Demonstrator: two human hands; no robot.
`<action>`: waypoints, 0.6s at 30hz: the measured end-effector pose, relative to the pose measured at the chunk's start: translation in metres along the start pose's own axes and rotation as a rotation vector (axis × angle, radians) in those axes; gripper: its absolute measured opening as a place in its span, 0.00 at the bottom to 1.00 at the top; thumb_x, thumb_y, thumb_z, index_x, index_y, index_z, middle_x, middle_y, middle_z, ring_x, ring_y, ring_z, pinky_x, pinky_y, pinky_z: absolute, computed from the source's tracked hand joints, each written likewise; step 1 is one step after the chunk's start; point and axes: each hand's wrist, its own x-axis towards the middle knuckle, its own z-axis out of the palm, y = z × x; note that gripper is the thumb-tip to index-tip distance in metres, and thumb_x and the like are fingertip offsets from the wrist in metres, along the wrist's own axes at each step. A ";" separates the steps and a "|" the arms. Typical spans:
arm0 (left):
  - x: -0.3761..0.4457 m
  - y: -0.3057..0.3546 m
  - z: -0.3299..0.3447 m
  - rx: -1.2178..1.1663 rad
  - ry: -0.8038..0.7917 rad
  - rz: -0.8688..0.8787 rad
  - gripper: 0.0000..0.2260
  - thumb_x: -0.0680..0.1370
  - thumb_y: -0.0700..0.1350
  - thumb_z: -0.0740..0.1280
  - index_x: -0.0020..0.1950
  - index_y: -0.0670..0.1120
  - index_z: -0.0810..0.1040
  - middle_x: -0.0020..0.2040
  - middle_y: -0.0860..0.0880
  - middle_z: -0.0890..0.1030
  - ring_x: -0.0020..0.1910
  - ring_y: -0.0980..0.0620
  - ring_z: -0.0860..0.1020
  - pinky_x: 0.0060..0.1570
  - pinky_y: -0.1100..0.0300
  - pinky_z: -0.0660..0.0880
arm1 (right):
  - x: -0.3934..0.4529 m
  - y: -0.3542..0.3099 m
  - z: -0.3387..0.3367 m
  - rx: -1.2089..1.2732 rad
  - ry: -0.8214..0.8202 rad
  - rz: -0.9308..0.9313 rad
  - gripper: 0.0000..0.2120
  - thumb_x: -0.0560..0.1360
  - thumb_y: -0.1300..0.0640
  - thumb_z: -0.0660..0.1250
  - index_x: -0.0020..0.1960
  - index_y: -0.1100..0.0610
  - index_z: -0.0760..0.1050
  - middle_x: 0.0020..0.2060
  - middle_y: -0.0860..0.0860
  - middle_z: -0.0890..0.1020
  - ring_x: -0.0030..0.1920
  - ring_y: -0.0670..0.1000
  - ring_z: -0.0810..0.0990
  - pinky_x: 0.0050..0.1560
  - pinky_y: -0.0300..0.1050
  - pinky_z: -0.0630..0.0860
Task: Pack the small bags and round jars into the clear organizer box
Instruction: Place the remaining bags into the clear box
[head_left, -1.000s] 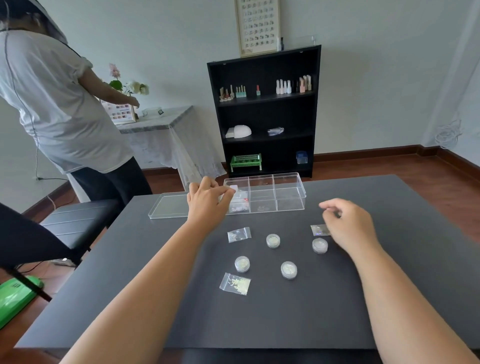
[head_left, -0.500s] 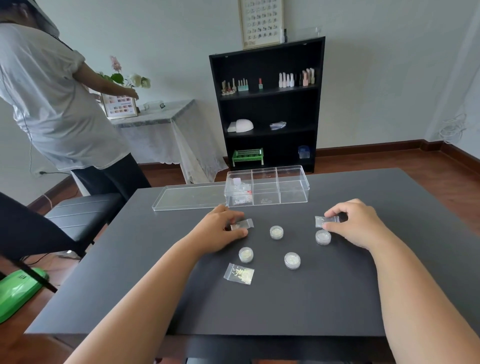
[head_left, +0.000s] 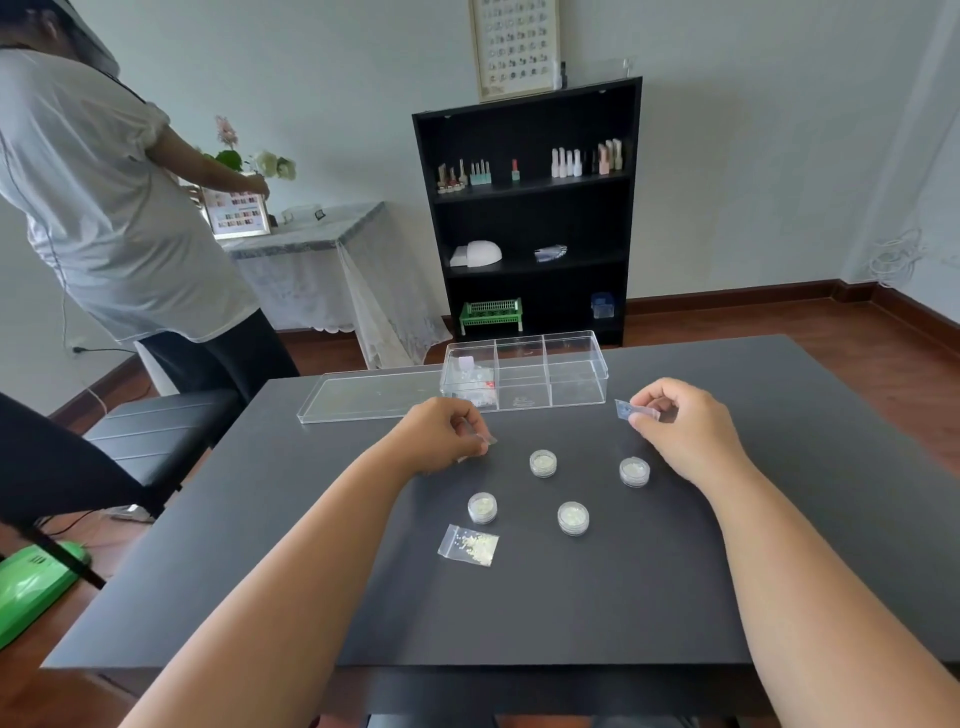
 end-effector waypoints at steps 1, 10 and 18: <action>0.001 0.002 -0.002 -0.033 0.043 0.015 0.05 0.70 0.43 0.74 0.37 0.53 0.81 0.34 0.55 0.79 0.29 0.61 0.73 0.31 0.67 0.72 | 0.001 0.000 0.001 0.018 0.035 -0.004 0.06 0.72 0.58 0.68 0.39 0.47 0.77 0.35 0.46 0.81 0.39 0.47 0.80 0.33 0.40 0.71; 0.033 0.042 -0.023 -0.194 0.286 0.165 0.11 0.74 0.45 0.71 0.53 0.58 0.80 0.40 0.51 0.77 0.32 0.56 0.72 0.28 0.70 0.70 | 0.008 0.002 0.006 0.057 0.175 -0.122 0.06 0.72 0.61 0.70 0.40 0.51 0.78 0.32 0.43 0.78 0.34 0.44 0.76 0.33 0.34 0.68; 0.066 0.054 -0.018 0.082 0.252 0.193 0.05 0.77 0.46 0.68 0.49 0.55 0.81 0.44 0.58 0.81 0.40 0.63 0.77 0.34 0.75 0.67 | 0.013 0.009 0.009 0.070 0.228 -0.165 0.08 0.70 0.64 0.71 0.39 0.52 0.78 0.34 0.44 0.79 0.34 0.42 0.76 0.34 0.26 0.68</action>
